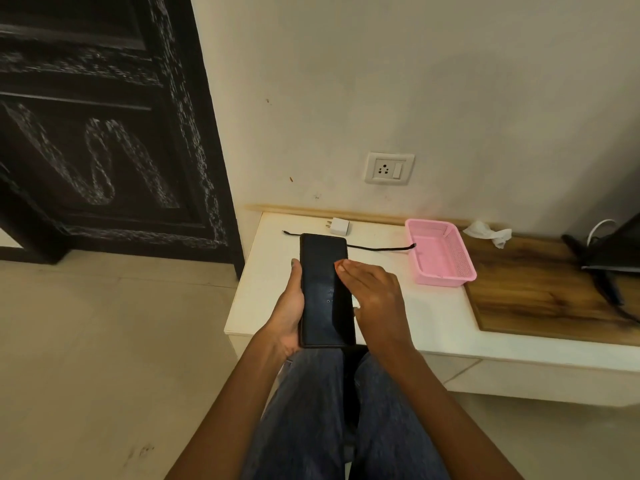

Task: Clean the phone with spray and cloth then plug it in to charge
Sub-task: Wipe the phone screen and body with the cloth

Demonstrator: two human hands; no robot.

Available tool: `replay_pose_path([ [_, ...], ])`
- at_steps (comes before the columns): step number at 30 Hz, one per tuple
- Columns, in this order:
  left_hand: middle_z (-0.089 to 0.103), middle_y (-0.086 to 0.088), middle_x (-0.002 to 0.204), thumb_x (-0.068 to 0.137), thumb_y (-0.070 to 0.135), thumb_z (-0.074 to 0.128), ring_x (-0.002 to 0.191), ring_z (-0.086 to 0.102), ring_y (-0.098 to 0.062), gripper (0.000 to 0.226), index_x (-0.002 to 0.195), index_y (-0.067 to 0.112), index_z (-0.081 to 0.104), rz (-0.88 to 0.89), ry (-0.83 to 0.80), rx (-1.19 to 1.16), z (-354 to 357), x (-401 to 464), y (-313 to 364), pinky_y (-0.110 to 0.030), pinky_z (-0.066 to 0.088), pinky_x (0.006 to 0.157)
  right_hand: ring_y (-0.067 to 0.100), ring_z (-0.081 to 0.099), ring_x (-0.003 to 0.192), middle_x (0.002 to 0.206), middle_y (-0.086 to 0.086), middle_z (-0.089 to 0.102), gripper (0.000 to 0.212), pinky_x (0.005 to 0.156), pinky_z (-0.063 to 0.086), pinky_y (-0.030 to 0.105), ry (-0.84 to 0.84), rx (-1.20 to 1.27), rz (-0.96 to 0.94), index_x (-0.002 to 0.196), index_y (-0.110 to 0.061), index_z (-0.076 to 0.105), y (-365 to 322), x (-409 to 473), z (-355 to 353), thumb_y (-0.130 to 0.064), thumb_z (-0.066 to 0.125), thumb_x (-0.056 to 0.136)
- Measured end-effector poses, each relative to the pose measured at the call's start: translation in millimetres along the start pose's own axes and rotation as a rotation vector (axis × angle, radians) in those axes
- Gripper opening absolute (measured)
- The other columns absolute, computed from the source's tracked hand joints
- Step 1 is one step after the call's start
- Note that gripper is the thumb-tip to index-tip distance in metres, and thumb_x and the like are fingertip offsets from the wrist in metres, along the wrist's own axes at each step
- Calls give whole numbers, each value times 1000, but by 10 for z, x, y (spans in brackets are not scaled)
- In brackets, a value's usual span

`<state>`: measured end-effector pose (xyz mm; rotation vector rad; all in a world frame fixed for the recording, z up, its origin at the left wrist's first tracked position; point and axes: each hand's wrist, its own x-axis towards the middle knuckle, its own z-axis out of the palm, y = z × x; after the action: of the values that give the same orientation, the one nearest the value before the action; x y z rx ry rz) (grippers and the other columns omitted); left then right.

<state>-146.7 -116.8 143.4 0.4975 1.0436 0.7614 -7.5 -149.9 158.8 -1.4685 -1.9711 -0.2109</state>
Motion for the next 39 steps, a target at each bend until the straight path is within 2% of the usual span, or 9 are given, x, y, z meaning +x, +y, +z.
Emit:
replay_pose_path([
  [2, 71, -14, 108, 79, 79, 29, 106, 64, -31, 76, 112, 21, 66, -13, -14, -19, -32, 9, 17, -50, 46, 100, 30, 68, 96, 102, 13, 72, 31, 82, 52, 38, 66, 29, -64, 101, 2, 71, -36, -111, 11, -7, 46, 85],
  [5, 66, -13, 122, 78, 81, 27, 113, 61, -32, 84, 125, 20, 60, -26, -55, -17, -63, 39, 0, -49, 44, 103, 28, 68, 94, 100, 10, 73, 35, 80, 51, 31, 50, 45, -97, 98, 0, 73, -29, -225, 19, 1, 44, 78],
  [9, 76, -11, 90, 78, 80, 30, 81, 73, -26, 72, 98, 24, 72, -28, -70, 2, -26, 61, -21, -35, 59, 59, 28, 67, 97, 105, 10, 71, 44, 79, 52, 33, 54, 22, -9, 104, 0, 71, 20, -86, 9, 5, 38, 75],
  [11, 76, -11, 87, 78, 79, 30, 79, 73, -25, 72, 84, 26, 78, -18, -85, 7, -30, 83, -14, -34, 59, 57, 28, 66, 99, 107, 11, 70, 42, 79, 53, 33, 58, 27, -4, 106, 0, 69, -2, -83, 23, 7, 42, 76],
  [16, 66, -11, 122, 76, 81, 29, 113, 61, -31, 84, 123, 20, 62, -20, -33, -72, -92, 109, -41, -48, 43, 105, 25, 68, 94, 100, 8, 73, 36, 78, 53, 30, 46, 48, -101, 99, -1, 73, -59, -299, 35, -16, 40, 92],
  [21, 76, -9, 85, 79, 80, 30, 77, 74, -25, 72, 96, 23, 72, -51, -63, -51, -42, 91, -54, -36, 60, 57, 30, 69, 86, 97, 11, 73, 38, 74, 53, 38, 65, 31, -5, 99, 1, 72, 16, -92, 23, 6, 57, 64],
  [28, 67, -12, 120, 74, 81, 30, 111, 64, -27, 86, 115, 16, 69, -33, -133, -111, -84, 79, -4, -44, 45, 102, 26, 66, 94, 101, 10, 73, 29, 77, 53, 31, 30, 76, -123, 101, -1, 71, -34, -286, 55, 5, 70, 73],
  [33, 75, -11, 98, 78, 81, 28, 88, 72, -26, 78, 107, 22, 71, -44, -106, -45, -31, 91, -35, -37, 59, 65, 28, 68, 87, 101, 10, 73, 43, 75, 42, 28, 69, 45, 19, 101, 0, 72, 6, -116, 28, 13, 54, 64],
  [39, 71, -11, 112, 77, 80, 29, 106, 66, -28, 80, 115, 21, 67, -14, -67, -55, -68, 93, -4, -45, 47, 99, 22, 64, 92, 98, 8, 73, 32, 76, 44, 27, 85, 24, -60, 100, -1, 72, -37, -294, 16, -5, 45, 82],
])
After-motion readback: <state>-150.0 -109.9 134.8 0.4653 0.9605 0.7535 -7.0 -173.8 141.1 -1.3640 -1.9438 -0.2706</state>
